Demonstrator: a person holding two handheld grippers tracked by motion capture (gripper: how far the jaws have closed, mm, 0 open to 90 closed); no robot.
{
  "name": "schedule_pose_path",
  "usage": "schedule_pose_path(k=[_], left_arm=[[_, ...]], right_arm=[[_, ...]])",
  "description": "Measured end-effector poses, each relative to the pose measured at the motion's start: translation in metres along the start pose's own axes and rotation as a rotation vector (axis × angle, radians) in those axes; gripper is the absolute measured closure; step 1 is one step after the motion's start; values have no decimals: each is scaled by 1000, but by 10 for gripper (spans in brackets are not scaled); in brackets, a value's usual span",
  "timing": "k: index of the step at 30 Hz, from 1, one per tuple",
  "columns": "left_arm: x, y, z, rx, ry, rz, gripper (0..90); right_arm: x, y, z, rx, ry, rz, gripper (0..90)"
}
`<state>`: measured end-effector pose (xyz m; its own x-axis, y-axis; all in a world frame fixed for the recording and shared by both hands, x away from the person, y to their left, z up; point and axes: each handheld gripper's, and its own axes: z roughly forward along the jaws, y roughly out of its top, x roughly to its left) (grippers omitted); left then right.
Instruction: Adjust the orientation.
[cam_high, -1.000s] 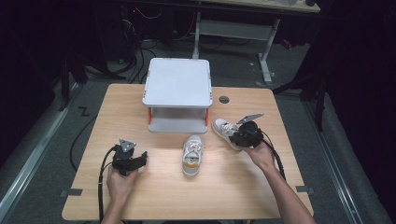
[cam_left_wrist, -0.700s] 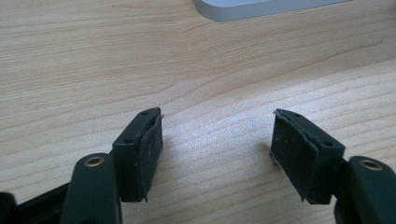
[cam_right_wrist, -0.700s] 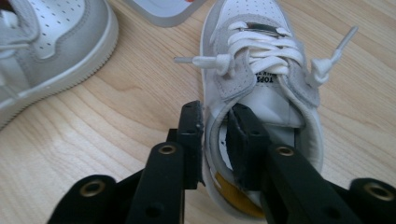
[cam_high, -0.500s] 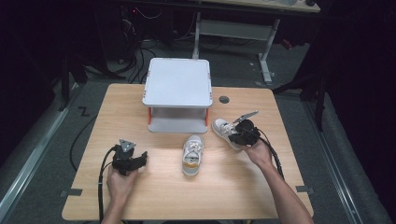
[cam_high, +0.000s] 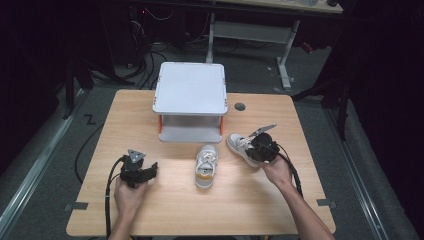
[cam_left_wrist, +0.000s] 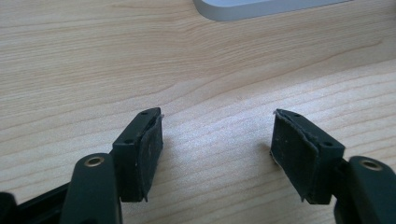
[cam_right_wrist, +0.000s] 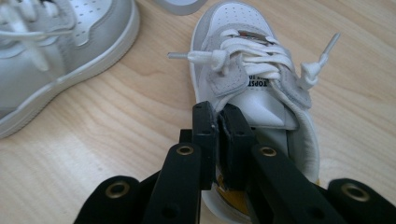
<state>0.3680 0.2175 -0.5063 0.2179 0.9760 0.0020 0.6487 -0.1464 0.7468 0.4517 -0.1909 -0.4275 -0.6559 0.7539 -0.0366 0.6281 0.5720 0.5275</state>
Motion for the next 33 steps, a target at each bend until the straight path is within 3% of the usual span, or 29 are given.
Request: schedule_pose_path(k=[10, 17, 27, 29, 33], left_arm=[[0, 0, 0, 0, 0, 0, 343], [0, 0, 0, -1, 0, 0, 343], [-1, 0, 0, -3, 3, -5, 343], [-1, 0, 0, -4, 3, -5, 343], [-1, 0, 0, -3, 4, -5, 343]], right_arm=[[33, -5, -6, 22, 7, 27, 860], [57, -3, -5, 26, 72, 23, 849], [69, -6, 1, 11, 151, 39, 801], [72, -7, 5, 5, 186, 44, 775], [76, -8, 7, -6, 202, 51, 758]])
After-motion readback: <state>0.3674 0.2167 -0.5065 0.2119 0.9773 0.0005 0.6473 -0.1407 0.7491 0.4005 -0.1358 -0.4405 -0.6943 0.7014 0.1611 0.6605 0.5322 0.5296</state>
